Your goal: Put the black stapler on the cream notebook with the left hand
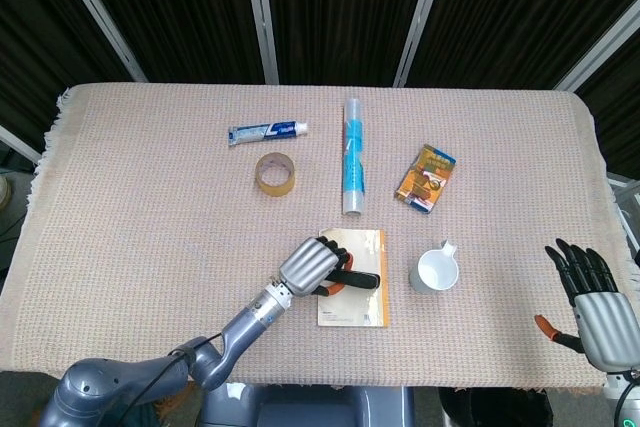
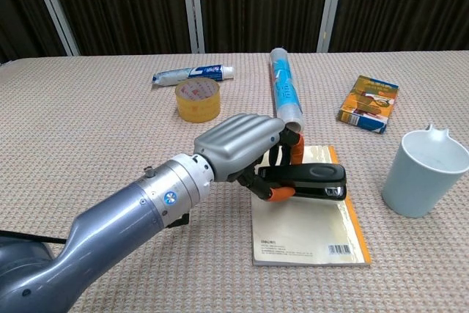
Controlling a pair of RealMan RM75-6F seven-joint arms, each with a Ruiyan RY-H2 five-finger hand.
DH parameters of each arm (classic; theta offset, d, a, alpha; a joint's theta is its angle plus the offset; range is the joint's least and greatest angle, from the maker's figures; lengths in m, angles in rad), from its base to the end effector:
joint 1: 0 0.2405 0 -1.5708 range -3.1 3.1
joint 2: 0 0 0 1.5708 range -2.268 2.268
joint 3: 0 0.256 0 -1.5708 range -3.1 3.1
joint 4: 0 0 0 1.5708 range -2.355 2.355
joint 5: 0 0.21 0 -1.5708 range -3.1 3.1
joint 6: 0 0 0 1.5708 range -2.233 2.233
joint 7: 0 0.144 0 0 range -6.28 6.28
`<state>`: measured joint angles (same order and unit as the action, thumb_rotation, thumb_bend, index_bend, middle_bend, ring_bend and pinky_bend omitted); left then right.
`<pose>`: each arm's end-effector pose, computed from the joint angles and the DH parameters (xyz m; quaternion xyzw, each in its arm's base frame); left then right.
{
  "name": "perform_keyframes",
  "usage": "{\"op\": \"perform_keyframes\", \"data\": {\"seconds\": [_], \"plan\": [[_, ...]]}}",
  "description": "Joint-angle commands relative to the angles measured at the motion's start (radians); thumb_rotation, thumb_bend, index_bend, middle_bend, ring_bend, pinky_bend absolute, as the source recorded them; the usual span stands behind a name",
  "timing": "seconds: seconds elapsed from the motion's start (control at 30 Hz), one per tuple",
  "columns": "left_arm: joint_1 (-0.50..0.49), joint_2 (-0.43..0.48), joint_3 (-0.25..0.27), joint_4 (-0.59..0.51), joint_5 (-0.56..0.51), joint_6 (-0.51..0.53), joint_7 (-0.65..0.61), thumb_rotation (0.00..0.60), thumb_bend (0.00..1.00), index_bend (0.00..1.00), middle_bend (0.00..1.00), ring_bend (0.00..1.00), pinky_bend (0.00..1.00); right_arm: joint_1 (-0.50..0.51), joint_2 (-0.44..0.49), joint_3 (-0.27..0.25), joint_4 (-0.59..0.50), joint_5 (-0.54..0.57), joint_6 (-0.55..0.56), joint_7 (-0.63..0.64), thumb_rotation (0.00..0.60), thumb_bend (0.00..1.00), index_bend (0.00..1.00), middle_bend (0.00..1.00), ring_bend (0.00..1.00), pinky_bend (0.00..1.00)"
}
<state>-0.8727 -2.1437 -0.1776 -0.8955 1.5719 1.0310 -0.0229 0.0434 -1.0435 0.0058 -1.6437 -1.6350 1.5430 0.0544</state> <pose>-0.0425 0.3008 -0.1595 -0.7698 -0.3110 -0.4987 0.2489 -0.2999 -0.1580 0.1737 0.6211 -0.3719 0.4072 0.5569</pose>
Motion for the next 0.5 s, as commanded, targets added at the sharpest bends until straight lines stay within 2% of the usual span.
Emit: {"op": "perform_keyframes", "data": {"seconds": [0.03,0.2,0.3,0.5], "plan": [[-0.024,-0.028,-0.008,0.043,-0.008,-0.012,-0.012,0.600,0.37,0.62,0.53,0.45,0.48,0.002,0.001,0.001,0.000,0.002,-0.003,0.003,0.600,0.14,0.00,0.00,0.00,0.00],[-0.049,-0.061,-0.013,0.095,-0.023,-0.037,-0.043,0.600,0.36,0.61,0.53,0.44,0.46,0.004,0.002,0.002,-0.001,0.002,-0.006,-0.001,0.600,0.14,0.00,0.00,0.00,0.00],[-0.054,-0.066,-0.010,0.103,-0.029,-0.046,-0.052,0.600,0.34,0.55,0.49,0.42,0.43,0.002,0.001,0.000,-0.001,0.001,-0.005,-0.004,0.600,0.14,0.00,0.00,0.00,0.00],[-0.039,-0.038,0.015,0.058,-0.009,-0.001,-0.046,0.600,0.23,0.26,0.29,0.25,0.35,-0.002,0.001,0.002,-0.003,0.003,0.003,-0.008,0.600,0.14,0.00,0.00,0.00,0.00]]}}
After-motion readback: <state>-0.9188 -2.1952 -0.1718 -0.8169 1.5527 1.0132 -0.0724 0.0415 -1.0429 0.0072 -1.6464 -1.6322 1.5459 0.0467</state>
